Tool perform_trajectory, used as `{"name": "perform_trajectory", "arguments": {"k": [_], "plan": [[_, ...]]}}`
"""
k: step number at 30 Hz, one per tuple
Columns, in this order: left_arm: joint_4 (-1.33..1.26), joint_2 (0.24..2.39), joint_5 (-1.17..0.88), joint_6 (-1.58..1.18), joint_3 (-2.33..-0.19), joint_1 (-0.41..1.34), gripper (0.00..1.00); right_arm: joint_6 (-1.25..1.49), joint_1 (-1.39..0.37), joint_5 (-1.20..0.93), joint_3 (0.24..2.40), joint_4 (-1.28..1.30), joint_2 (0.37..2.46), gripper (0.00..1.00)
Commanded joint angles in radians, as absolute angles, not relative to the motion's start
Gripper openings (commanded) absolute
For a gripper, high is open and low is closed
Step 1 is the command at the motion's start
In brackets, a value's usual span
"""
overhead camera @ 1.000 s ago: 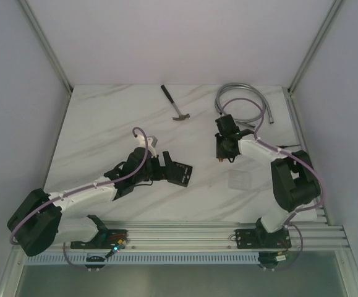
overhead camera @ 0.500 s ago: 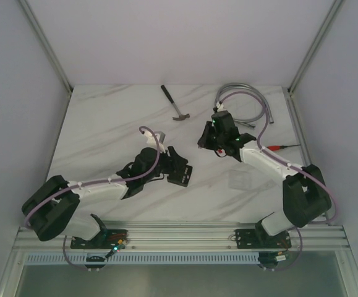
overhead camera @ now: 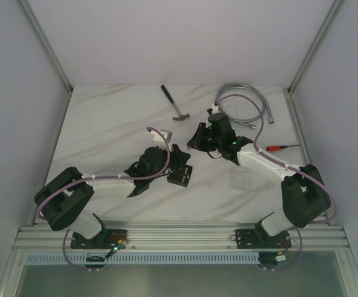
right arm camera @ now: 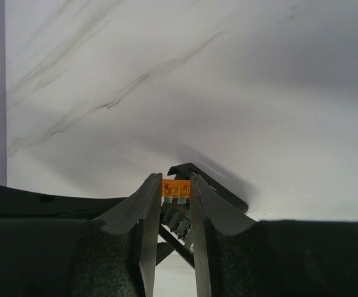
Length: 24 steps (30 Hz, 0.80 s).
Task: Snap on the fuse box
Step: Install the fuse at the fuse box base.
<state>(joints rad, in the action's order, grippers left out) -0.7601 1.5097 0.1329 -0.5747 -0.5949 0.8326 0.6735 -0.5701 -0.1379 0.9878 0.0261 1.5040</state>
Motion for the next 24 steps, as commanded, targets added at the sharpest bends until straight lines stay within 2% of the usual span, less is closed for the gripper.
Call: {"name": "perform_trajectory", "arguments": {"k": [1, 20, 24], "plan": [[-0.856, 1.53, 0.149, -0.527, -0.618, 0.835, 0.47, 0.704, -0.581, -0.186, 0.967, -0.028, 1.493, 0.23], [-0.853, 1.539, 0.219, -0.534, -0.617, 0.835, 0.24, 0.731, -0.607, -0.206, 0.917, -0.08, 1.472, 0.23], [-0.846, 1.536, 0.21, -0.539, -0.618, 0.836, 0.24, 0.738, -0.611, -0.207, 0.914, -0.088, 1.466, 0.23]]}}
